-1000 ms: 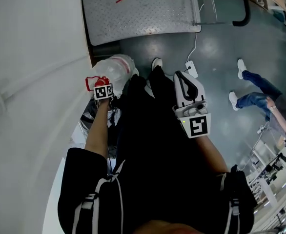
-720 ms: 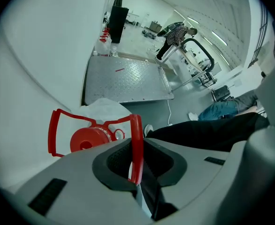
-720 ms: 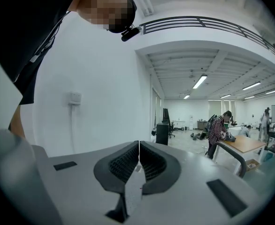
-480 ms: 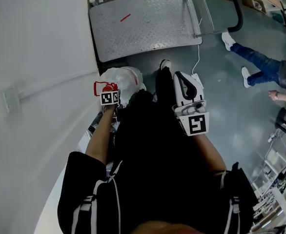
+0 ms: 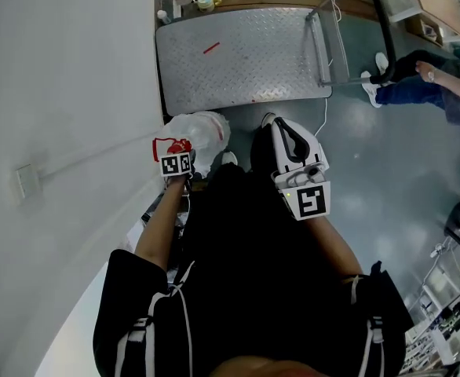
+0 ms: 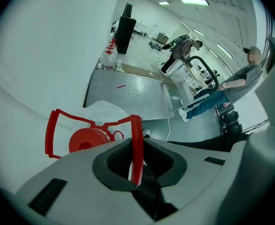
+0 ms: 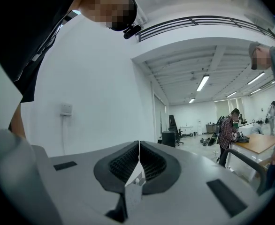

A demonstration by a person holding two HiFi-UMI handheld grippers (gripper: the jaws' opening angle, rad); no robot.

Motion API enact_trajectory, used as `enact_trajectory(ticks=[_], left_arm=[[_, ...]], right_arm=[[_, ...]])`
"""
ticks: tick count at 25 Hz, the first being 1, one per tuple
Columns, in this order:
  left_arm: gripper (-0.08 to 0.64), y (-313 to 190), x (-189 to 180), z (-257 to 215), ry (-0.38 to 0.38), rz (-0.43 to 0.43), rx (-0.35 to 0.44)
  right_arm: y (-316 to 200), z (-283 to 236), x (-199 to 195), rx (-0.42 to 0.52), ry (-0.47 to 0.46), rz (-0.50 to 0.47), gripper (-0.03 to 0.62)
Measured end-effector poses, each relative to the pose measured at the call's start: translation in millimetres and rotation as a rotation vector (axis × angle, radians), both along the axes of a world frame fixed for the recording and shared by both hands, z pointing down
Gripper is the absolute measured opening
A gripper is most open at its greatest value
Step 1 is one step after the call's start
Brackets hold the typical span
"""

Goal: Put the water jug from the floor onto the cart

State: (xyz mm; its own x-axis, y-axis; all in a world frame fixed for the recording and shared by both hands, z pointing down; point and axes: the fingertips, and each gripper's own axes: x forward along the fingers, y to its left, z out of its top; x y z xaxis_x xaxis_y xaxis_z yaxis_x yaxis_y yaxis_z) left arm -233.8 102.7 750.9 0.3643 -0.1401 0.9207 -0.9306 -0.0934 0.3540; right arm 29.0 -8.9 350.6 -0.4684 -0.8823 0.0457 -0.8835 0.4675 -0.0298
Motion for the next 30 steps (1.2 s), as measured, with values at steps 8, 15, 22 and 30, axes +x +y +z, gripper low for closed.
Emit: enact_trajectory(ticks=[8, 15, 22, 30], left_arm=[[0.069, -79.1, 33.0, -27.6, -0.014, -0.082, 0.046], [0.069, -146.8, 66.1, -46.9, -0.007, -0.081, 0.115], [0.069, -212.3, 112.2, -56.6, 0.001, -0.015, 0.17], [0.069, -297.3, 151.2, -50.2, 0.042, 0.046, 0.174]], right_arm=[[-60.9, 2.1, 75.1, -0.008, -0.044, -0.02, 0.019], [-88.7, 9.0, 113.1, -0.005, -0.06, -0.033, 0.019], [-106.8, 6.4, 130.3, -0.008, -0.075, -0.019, 0.018], [-128.6, 12.9, 145.7, -0.035, -0.035, 0.057, 0.02]])
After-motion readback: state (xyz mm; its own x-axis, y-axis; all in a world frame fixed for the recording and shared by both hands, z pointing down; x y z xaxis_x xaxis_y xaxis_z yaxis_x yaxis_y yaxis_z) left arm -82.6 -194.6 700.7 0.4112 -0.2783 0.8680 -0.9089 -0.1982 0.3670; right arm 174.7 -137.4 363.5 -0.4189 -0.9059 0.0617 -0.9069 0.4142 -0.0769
